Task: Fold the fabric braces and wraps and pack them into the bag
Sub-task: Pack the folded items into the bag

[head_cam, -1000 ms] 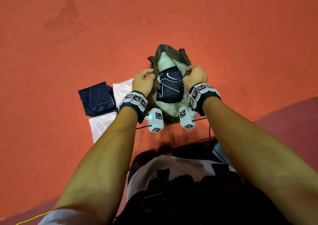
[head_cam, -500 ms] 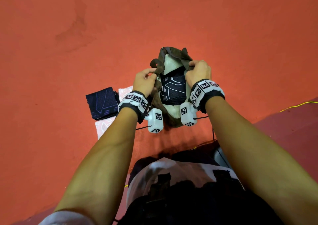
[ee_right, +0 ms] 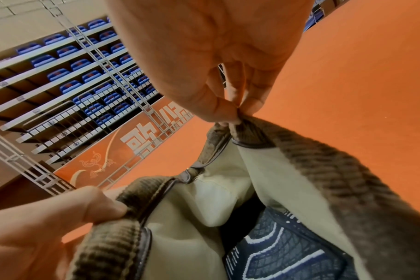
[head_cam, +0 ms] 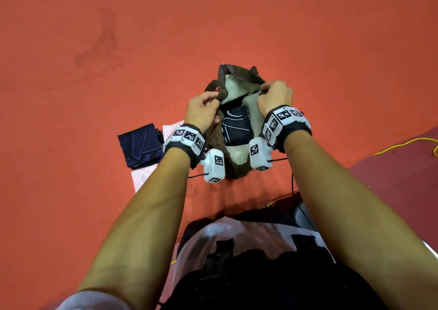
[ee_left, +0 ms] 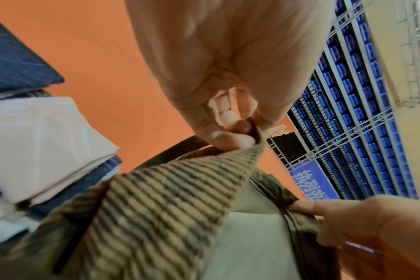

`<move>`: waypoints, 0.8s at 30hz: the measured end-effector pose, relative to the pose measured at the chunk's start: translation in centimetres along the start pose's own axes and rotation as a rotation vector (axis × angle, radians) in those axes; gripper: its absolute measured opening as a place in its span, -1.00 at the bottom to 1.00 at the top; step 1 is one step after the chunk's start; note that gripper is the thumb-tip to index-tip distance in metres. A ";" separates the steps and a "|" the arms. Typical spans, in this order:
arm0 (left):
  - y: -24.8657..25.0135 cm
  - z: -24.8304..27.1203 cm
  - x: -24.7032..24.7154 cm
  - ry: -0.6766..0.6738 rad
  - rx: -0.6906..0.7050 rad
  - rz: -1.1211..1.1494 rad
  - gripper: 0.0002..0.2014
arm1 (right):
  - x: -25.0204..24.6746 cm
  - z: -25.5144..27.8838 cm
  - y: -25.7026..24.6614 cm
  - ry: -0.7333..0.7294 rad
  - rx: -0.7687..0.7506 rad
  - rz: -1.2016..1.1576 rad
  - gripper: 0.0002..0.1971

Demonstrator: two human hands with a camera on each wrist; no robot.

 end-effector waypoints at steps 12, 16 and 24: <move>-4.8 1.8 -1.3 -0.114 -0.243 0.052 -0.71 | 4.4 1.5 -1.7 -0.110 -0.152 0.224 -0.53; -5.4 2.5 -3.2 -0.041 -0.277 0.088 -0.77 | 5.9 2.3 -4.4 -0.159 -0.341 0.202 -0.62; -8.4 4.7 -9.9 0.111 -0.331 0.037 -0.77 | 13.4 7.2 -9.4 -0.524 -0.512 0.230 -0.68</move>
Point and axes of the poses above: each hand's wrist, its own z-axis away from the middle knuckle, its own x-axis out of the palm, y = z × x, the point moved 3 cm from there along -z, towards the middle knuckle, and after that the axes turned 2 degrees about x, right-handed, at the moved point
